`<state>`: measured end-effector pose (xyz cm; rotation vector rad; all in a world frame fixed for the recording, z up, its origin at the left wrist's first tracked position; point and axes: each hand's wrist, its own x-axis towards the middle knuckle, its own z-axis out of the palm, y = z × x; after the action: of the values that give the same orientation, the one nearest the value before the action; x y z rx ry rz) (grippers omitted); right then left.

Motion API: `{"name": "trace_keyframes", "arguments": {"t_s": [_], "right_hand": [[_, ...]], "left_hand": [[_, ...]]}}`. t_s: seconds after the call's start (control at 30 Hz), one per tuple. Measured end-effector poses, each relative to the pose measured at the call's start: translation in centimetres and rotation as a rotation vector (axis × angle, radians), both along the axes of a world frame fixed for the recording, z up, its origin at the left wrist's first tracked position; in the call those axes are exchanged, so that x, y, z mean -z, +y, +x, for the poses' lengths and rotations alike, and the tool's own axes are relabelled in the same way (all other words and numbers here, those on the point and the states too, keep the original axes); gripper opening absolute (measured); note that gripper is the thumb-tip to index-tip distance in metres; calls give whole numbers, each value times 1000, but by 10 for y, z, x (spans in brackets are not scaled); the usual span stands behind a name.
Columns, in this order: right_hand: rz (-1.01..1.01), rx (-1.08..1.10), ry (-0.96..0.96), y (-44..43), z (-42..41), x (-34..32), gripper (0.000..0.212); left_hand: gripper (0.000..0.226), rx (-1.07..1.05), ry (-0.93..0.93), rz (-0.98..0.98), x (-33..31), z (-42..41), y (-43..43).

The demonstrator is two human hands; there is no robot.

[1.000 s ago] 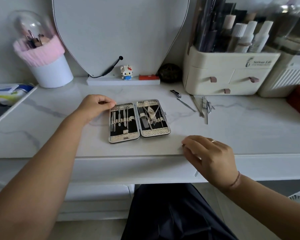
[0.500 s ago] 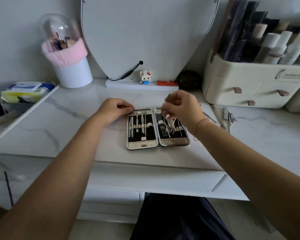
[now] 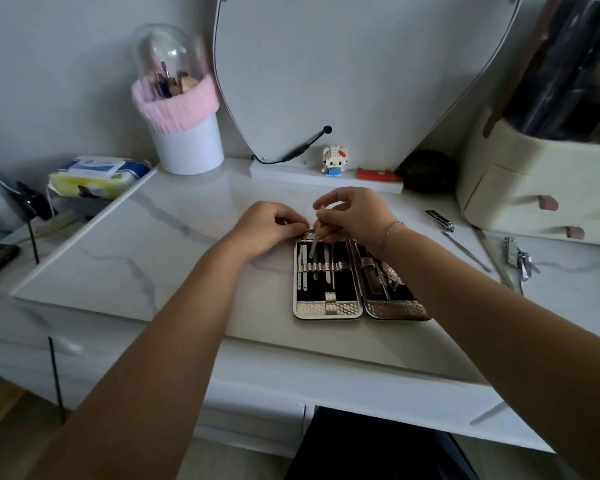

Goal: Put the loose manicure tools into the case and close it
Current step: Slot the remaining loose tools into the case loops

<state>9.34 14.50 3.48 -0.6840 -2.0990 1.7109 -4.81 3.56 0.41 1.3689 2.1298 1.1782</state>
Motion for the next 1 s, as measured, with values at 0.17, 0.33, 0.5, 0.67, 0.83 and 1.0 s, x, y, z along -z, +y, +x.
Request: {"name": "trace_keyframes", "arguments": {"t_s": [0.17, 0.33, 0.5, 0.67, 0.83, 1.0], "right_hand": [[35, -24, -92, 3, -8, 2, 7], [168, -113, -249, 8, -12, -8, 12], [228, -128, -332, 7, -11, -14, 8], [287, -146, -335, 7, -9, -12, 9], [466, -192, -386, 2, -7, -12, 13], [554, -276, -403, -2, -3, -15, 17]], "left_hand": [[8, -12, -12, -6, 0, 1, 0], [8, -24, -27, -18, 0, 0, 0], [9, -11, -12, -22, -1, 0, 0], [13, -3, -33, -14, -2, 1, -2], [16, -2, -52, -10, -3, 1, -3], [12, -9, -49, -21, -3, 2, -3]]}}
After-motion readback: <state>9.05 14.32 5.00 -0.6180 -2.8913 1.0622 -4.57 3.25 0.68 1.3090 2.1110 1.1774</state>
